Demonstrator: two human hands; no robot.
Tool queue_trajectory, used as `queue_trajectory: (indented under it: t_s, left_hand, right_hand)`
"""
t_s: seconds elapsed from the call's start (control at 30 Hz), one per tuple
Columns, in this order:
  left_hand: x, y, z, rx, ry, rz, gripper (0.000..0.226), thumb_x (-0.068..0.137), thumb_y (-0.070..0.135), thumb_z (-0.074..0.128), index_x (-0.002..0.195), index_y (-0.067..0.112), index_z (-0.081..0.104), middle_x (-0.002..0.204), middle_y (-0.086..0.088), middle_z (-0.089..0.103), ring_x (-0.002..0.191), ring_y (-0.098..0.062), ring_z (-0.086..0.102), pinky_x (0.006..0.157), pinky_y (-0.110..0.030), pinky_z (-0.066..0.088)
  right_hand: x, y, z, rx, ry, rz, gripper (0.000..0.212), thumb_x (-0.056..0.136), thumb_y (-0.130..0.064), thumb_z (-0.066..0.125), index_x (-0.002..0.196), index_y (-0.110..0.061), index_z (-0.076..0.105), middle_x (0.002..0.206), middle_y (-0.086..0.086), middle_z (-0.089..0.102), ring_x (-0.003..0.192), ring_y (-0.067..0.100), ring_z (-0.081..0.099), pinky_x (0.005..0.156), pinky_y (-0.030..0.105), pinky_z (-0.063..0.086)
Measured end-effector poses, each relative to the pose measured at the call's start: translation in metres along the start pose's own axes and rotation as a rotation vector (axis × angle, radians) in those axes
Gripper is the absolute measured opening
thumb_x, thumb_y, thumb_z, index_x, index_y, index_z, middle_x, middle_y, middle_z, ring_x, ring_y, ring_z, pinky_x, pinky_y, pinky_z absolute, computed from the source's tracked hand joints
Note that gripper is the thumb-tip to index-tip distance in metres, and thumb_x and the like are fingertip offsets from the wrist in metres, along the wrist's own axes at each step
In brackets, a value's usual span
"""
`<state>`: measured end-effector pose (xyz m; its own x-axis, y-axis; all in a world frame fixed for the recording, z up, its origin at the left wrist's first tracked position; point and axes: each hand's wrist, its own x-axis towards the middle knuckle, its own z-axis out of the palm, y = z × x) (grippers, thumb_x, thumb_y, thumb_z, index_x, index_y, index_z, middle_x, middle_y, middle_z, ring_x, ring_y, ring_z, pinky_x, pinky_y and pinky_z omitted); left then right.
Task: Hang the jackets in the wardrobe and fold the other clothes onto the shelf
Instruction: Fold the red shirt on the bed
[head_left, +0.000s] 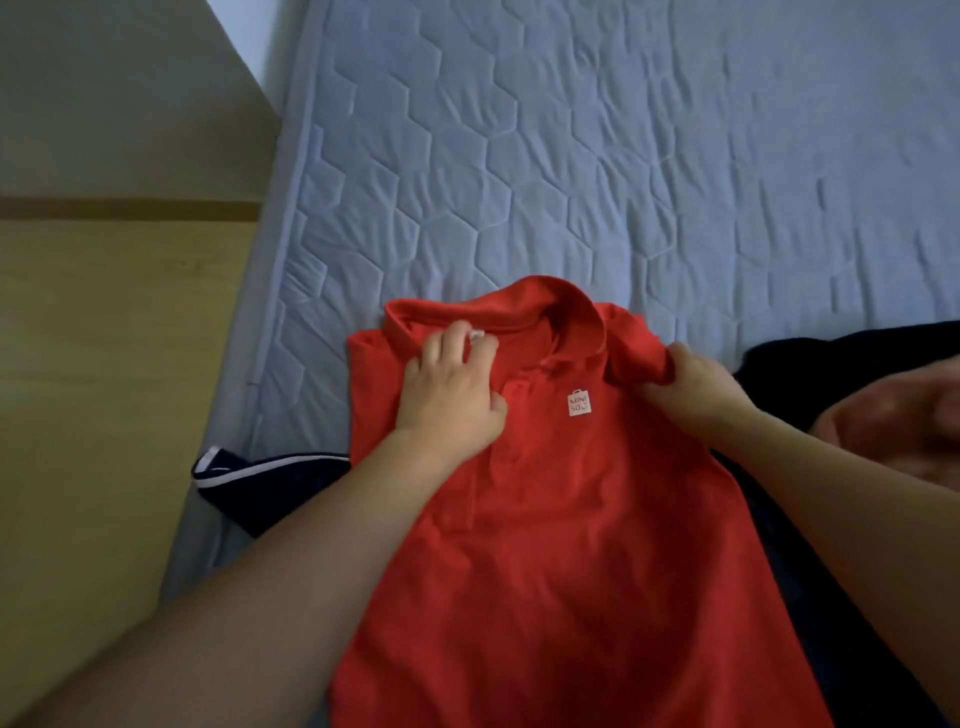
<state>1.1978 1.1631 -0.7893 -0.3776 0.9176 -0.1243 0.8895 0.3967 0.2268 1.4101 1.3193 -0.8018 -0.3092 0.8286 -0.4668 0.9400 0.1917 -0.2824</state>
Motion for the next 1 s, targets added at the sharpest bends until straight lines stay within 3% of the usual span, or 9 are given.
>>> queue_trajectory:
  t_s: [0.13, 0.23, 0.4, 0.5, 0.6, 0.7, 0.83, 0.93, 1.0]
  left_hand:
    - [0.041, -0.018, 0.004, 0.101, -0.173, -0.158, 0.084, 0.080, 0.050, 0.059, 0.149, 0.026, 0.020, 0.158, -0.010, 0.015, 0.146, -0.032, 0.010, 0.111, -0.068, 0.011]
    - [0.053, -0.044, -0.002, 0.244, -0.302, -0.306, 0.074, 0.083, 0.061, 0.053, 0.140, 0.017, 0.037, 0.145, -0.014, 0.039, 0.139, -0.033, 0.028, 0.110, -0.066, 0.015]
    - [0.058, -0.049, -0.018, 0.243, -0.055, 0.028, 0.034, 0.094, 0.048, 0.045, 0.097, 0.015, 0.053, 0.102, -0.016, 0.067, 0.098, -0.038, 0.063, 0.079, -0.042, 0.045]
    - [0.060, -0.056, -0.026, 0.104, -0.280, -0.009, 0.026, 0.089, 0.044, 0.052, 0.104, 0.024, 0.046, 0.105, -0.012, 0.067, 0.097, -0.034, 0.064, 0.069, -0.035, 0.042]
    - [0.062, -0.068, -0.032, 0.107, -0.481, -0.148, 0.027, 0.082, 0.033, 0.058, 0.104, 0.018, 0.054, 0.112, -0.012, 0.065, 0.102, -0.032, 0.062, 0.075, -0.031, 0.045]
    - [0.068, -0.079, -0.031, 0.026, -0.247, -0.261, 0.020, 0.086, 0.018, 0.051, 0.099, 0.007, 0.060, 0.114, -0.022, 0.063, 0.106, -0.037, 0.060, 0.083, -0.038, 0.047]
    - [0.076, -0.081, -0.036, -0.523, -0.263, -0.472, 0.035, 0.075, 0.022, 0.066, 0.107, 0.018, 0.055, 0.105, -0.009, 0.064, 0.091, -0.025, 0.061, 0.070, -0.028, 0.042]
    - [0.066, -0.093, -0.050, -0.364, -0.626, -0.364, 0.062, 0.048, 0.024, 0.062, 0.109, 0.021, 0.055, 0.094, -0.008, 0.065, 0.076, -0.025, 0.065, 0.059, -0.026, 0.049]
    - [0.060, -0.101, -0.052, -0.136, -0.757, -0.170, 0.066, 0.053, 0.020, 0.063, 0.118, 0.023, 0.051, 0.106, -0.007, 0.055, 0.092, -0.029, 0.063, 0.072, -0.031, 0.054]
  right_hand:
    - [-0.009, 0.021, -0.027, 0.867, 0.021, 0.212, 0.023, 0.081, -0.021, 0.074, 0.096, -0.004, 0.071, 0.088, 0.015, 0.072, 0.078, 0.027, 0.068, 0.074, 0.036, 0.055]
    - [-0.015, 0.049, -0.054, 1.157, 0.025, 0.337, 0.023, 0.079, -0.017, 0.075, 0.096, -0.004, 0.070, 0.087, 0.015, 0.071, 0.074, 0.026, 0.068, 0.076, 0.038, 0.057]
    - [-0.020, 0.055, -0.060, 0.591, 0.220, 0.111, 0.024, 0.086, -0.024, 0.061, 0.067, -0.009, 0.063, 0.058, 0.001, 0.058, 0.057, 0.017, 0.055, 0.061, 0.033, 0.044]
    - [-0.036, 0.009, -0.034, 0.294, -0.045, -0.169, 0.028, 0.085, -0.030, 0.057, 0.065, -0.011, 0.051, 0.051, -0.003, 0.053, 0.051, 0.018, 0.055, 0.047, 0.026, 0.039]
    - [-0.042, -0.040, -0.006, 0.266, -0.362, -0.108, 0.030, 0.086, -0.045, 0.057, 0.077, -0.017, 0.052, 0.064, 0.006, 0.064, 0.053, 0.027, 0.066, 0.046, 0.029, 0.050]
    - [-0.025, -0.065, -0.003, 0.316, 0.016, -0.197, 0.012, 0.088, -0.025, 0.056, 0.093, -0.014, 0.060, 0.089, 0.010, 0.066, 0.088, 0.031, 0.064, 0.072, 0.031, 0.044]
    - [0.010, -0.096, -0.009, 0.174, 0.072, -0.411, 0.058, 0.082, -0.008, 0.056, 0.138, -0.006, 0.041, 0.135, 0.017, 0.051, 0.126, 0.032, 0.045, 0.105, 0.031, 0.030]
    - [0.033, -0.123, 0.000, 0.030, -0.171, -0.338, 0.108, 0.077, -0.031, 0.073, 0.153, -0.019, -0.002, 0.154, 0.013, 0.028, 0.141, 0.033, 0.027, 0.115, 0.044, 0.021]
    - [0.045, -0.137, 0.002, -0.018, -0.229, -0.244, 0.118, 0.072, -0.032, 0.077, 0.152, -0.023, -0.009, 0.152, 0.014, 0.030, 0.140, 0.035, 0.028, 0.114, 0.046, 0.022]
